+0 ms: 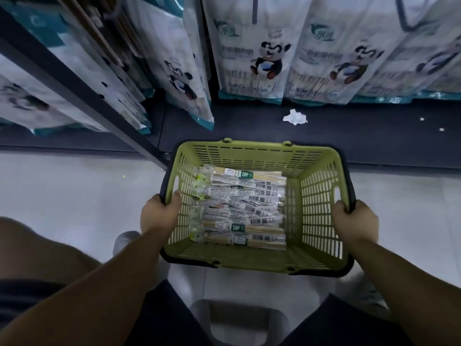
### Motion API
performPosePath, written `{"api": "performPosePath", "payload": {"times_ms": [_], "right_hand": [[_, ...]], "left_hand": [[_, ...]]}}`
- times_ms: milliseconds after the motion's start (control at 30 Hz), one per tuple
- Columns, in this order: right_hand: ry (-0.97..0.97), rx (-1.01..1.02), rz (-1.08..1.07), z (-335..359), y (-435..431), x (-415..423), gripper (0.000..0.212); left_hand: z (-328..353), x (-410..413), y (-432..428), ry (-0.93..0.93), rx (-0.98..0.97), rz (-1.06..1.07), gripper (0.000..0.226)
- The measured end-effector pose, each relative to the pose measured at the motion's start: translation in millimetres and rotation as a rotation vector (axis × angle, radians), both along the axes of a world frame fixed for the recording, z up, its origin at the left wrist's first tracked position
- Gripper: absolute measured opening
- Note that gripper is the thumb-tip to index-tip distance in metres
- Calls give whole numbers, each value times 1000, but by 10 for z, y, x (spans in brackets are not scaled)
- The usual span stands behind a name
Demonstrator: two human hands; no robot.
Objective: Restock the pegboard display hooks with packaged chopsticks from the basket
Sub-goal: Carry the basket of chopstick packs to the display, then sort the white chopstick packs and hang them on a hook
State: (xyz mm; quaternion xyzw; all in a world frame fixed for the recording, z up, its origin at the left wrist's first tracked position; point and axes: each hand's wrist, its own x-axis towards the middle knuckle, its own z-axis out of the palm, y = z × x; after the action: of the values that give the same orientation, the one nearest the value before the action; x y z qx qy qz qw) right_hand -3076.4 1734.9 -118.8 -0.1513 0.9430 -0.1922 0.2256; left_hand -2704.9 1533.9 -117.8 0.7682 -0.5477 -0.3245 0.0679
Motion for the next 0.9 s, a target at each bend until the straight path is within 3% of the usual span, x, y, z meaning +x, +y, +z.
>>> {"api": "performPosePath", "payload": {"times_ms": [233,333,433,533,600,667,900], "right_hand": [[-84,37,-84,167,-96,113,32],[145,59,-2,305,-209,197,51],[346,-63,220,436,-338,345,40],[6,-136,414,463,-517,618,9],[-218,-76,596,393,-613,843,10],[-305,9,750,234,-700,1033,4],[-215,388,1107,-389,-939,1416,79]], "left_hand": [[76,-58,-46,9,86,41,42],[114,-37,-95,43,142,26,42],[121,-3,-93,69,148,-11,40],[109,30,-69,113,124,-28,37],[95,52,-64,153,108,-34,35],[73,79,-64,188,104,-38,37],[24,190,-13,319,99,-44,41]]}}
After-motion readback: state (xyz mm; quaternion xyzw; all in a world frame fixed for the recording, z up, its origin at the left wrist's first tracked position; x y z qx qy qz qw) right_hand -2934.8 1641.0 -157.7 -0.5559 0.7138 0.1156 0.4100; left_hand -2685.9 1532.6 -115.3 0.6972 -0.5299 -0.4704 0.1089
